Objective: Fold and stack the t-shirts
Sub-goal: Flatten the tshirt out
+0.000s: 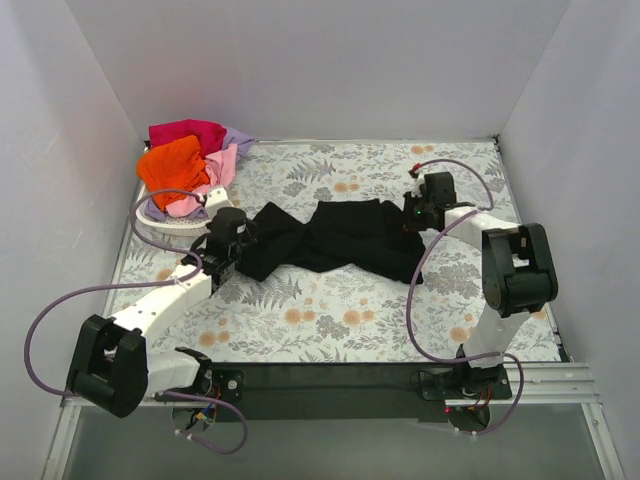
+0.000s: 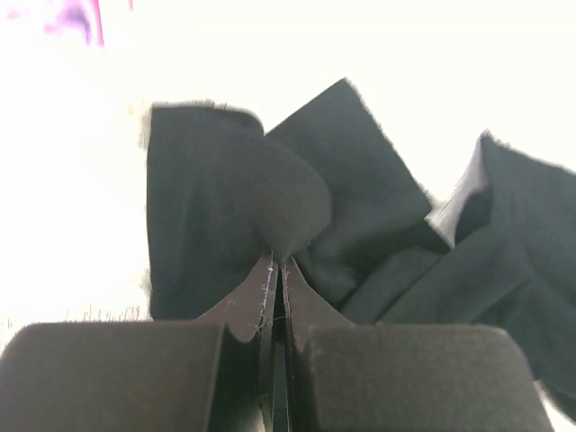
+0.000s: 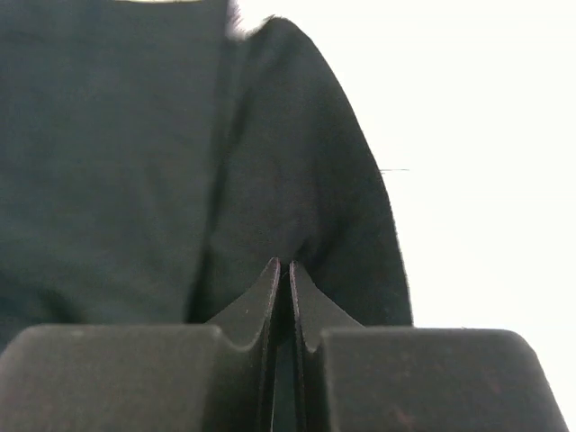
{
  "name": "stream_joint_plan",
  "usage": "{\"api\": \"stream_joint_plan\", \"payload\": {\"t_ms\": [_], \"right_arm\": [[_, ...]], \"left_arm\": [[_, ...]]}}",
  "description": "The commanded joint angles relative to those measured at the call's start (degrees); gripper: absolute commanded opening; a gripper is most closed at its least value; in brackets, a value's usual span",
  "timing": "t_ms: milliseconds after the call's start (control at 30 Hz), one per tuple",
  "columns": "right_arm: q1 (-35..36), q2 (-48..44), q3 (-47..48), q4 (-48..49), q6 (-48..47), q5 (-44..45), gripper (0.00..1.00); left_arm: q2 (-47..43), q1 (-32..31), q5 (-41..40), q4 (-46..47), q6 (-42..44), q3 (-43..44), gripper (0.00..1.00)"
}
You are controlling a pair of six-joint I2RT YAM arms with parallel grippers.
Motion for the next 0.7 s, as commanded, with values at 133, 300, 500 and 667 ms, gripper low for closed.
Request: {"api": "stream_joint_plan", "payload": {"t_ms": [133,300,500,667], "right_arm": [[-6.4,-11.7,4.1,-1.1,-1.7,1.6,0.01],[-9.0,-15.1,4.1,-2.0,-2.4,5.1,0.01],[-9.8,-21.2,-0.2,-2.0,-2.6,12.6,0.01],[-9.8,-20.9,-4.2,-2.0,-1.7,15.0,0.01]], "left_arm": [[2.8,3.7,6.8,4.9,3.3,9.5,0.00],[8.1,4.3,11.8,9.6,4.8,13.4,0.00],[7.7,5.2,7.1,10.3,4.9,11.4,0.00],[6.5,5.5,2.8,7.2,2.9,5.5,0.00]]}}
